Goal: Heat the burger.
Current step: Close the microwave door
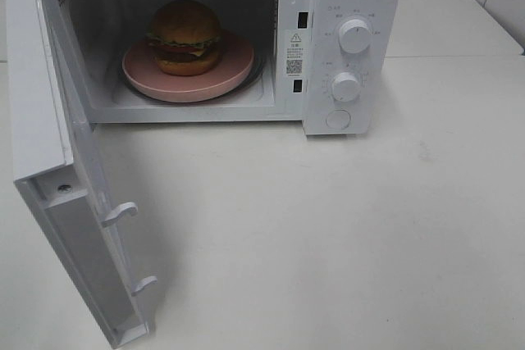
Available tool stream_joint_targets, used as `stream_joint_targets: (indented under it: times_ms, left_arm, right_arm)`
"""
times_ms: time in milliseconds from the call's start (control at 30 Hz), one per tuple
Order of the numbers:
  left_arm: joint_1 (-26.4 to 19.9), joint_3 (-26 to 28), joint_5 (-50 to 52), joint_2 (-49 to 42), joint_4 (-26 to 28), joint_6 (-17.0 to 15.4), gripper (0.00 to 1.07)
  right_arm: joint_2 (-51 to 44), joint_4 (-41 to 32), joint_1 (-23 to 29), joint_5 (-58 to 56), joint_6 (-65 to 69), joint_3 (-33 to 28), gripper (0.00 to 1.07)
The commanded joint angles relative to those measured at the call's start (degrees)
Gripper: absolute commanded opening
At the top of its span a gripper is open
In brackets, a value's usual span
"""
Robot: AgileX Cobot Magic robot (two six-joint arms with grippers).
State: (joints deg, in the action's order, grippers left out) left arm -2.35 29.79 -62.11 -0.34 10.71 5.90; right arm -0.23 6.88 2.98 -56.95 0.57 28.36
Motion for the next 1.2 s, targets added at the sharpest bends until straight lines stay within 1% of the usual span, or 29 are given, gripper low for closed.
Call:
stream_joint_targets:
  times_ms: [33, 133, 167, 400, 467, 500, 533, 567, 600, 633, 667, 700, 733, 767, 800, 833, 867, 933, 967, 1000, 1033, 1067, 1100, 1133, 1200]
  left_arm:
    - [0.11, -0.11, 0.52, -0.86, 0.06, 0.06, 1.00]
    - [0.11, -0.11, 0.57, -0.86, -0.34, -0.46, 1.00]
    - [0.11, -0.11, 0.57, -0.86, -0.74, -1.09, 1.00]
    - [0.11, -0.11, 0.63, -0.86, -0.92, -1.20, 0.97]
    - [0.11, 0.11, 1.03, -0.23, -0.80, -2.01, 0.93]
    - [0.11, 0.11, 1.03, -0.23, -0.80, -2.01, 0.93]
    - [0.11, 0.80, 2.12, 0.57, -0.92, -2.18, 0.88]
    - [0.11, 0.80, 2.12, 0.57, -0.92, -2.18, 0.88]
    - [0.11, 1.43, 3.27, 1.09, -1.20, -2.18, 0.84]
    - [0.11, 2.12, 6.13, 2.12, -1.55, -2.18, 0.77]
    - [0.11, 2.12, 6.13, 2.12, -1.55, -2.18, 0.77]
    - [0.11, 2.12, 9.28, 3.50, -1.60, -2.18, 0.67]
    - [0.11, 2.06, 10.60, 4.47, -1.60, -2.18, 0.61]
    - [0.11, 2.06, 10.60, 4.47, -1.60, -2.18, 0.61]
    - [0.11, 2.01, 12.49, 6.59, -1.83, -2.18, 0.46]
    - [0.11, 1.95, 13.52, 7.96, -2.01, -2.18, 0.37]
    - [0.11, 1.95, 13.52, 7.96, -2.01, -2.18, 0.37]
    - [0.11, 1.26, 17.48, 13.41, -2.35, -2.18, 0.07]
    - [0.11, 1.26, 17.48, 13.41, -2.35, -2.18, 0.07]
    - [0.11, 0.86, 18.62, 14.95, -2.46, -2.18, 0.00]
    - [0.11, 0.86, 18.62, 14.95, -2.46, -2.18, 0.00]
    - [0.11, -0.17, 21.54, 18.05, -2.81, -1.95, 0.00]
    - [0.11, -1.03, 23.89, 19.42, -3.09, -1.95, 0.00]
    - [0.11, -1.03, 23.89, 19.42, -3.09, -1.95, 0.00]
    - [0.11, -5.73, 35.87, 23.89, -4.47, -1.32, 0.00]
  right_arm:
    - [-1.49, 0.06, -0.23, 0.23, 0.63, 0.00, 0.76]
    - [-1.49, 0.06, -0.23, 0.23, 0.63, 0.00, 0.76]
    - [-1.49, 0.06, -0.23, 0.23, 0.63, 0.00, 0.76]
    - [-1.49, 0.06, -0.23, 0.23, 0.63, 0.00, 0.76]
    - [-1.49, 0.06, -0.23, 0.23, 0.63, 0.00, 0.76]
    - [-1.49, 0.06, -0.23, 0.23, 0.63, 0.00, 0.76]
    - [-1.49, 0.06, -0.23, 0.23, 0.63, 0.00, 0.76]
    - [-1.49, 0.06, -0.23, 0.23, 0.63, 0.00, 0.76]
    - [-1.49, 0.06, -0.23, 0.23, 0.63, 0.00, 0.76]
    - [-1.49, 0.06, -0.23, 0.23, 0.63, 0.00, 0.76]
    - [-1.49, 0.06, -0.23, 0.23, 0.63, 0.00, 0.76]
    - [-1.49, 0.06, -0.23, 0.23, 0.63, 0.00, 0.76]
    - [-1.49, 0.06, -0.23, 0.23, 0.63, 0.00, 0.76]
    - [-1.49, 0.06, -0.23, 0.23, 0.63, 0.00, 0.76]
    - [-1.49, 0.06, -0.23, 0.23, 0.63, 0.00, 0.76]
    - [-1.49, 0.06, -0.23, 0.23, 0.63, 0.00, 0.76]
    - [-1.49, 0.06, -0.23, 0.23, 0.63, 0.00, 0.76]
    - [-1.49, 0.06, -0.23, 0.23, 0.63, 0.00, 0.76]
    - [-1.49, 0.06, -0.23, 0.23, 0.63, 0.00, 0.76]
    - [-1.49, 0.06, -0.23, 0.23, 0.63, 0.00, 0.76]
    - [-1.49, 0.06, -0.23, 0.23, 0.63, 0.00, 0.76]
    - [-1.49, 0.06, -0.23, 0.23, 0.63, 0.00, 0.76]
    - [-1.49, 0.06, -0.23, 0.23, 0.63, 0.00, 0.76]
    - [-1.49, 0.06, -0.23, 0.23, 0.63, 0.00, 0.76]
    - [-1.49, 0.06, -0.23, 0.23, 0.63, 0.00, 0.76]
